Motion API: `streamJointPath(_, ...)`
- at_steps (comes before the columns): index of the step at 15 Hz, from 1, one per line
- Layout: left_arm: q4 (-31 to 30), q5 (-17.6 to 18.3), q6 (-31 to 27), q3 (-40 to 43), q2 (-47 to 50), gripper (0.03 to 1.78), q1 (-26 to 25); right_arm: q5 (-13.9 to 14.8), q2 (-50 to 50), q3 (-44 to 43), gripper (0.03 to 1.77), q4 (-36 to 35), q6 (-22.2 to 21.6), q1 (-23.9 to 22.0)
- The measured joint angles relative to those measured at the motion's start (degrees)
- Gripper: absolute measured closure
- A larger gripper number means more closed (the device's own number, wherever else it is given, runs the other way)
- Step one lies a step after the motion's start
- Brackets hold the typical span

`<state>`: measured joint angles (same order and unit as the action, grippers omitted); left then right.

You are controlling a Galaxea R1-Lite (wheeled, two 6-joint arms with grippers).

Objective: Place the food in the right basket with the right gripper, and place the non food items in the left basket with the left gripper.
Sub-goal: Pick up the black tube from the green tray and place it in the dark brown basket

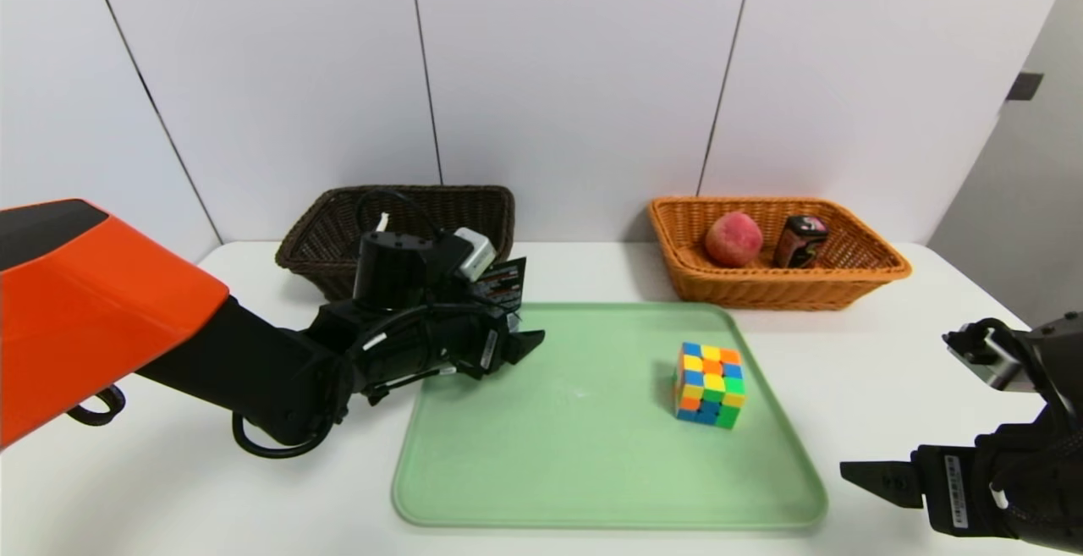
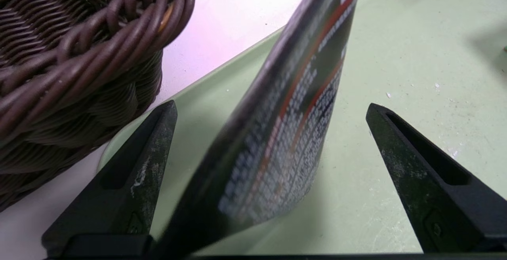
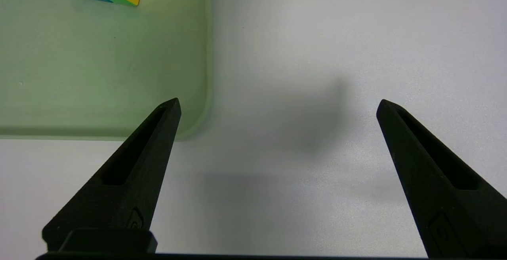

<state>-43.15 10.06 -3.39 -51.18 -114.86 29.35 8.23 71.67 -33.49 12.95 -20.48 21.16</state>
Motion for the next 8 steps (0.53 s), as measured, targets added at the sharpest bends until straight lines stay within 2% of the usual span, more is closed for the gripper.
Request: streamJointPath(8, -0.01, 0.0, 0.17, -0.59, -1.15, 0.12, -0.23, -0.02, 0.46, 0.55, 0.09, 0.02, 0.89, 0.17)
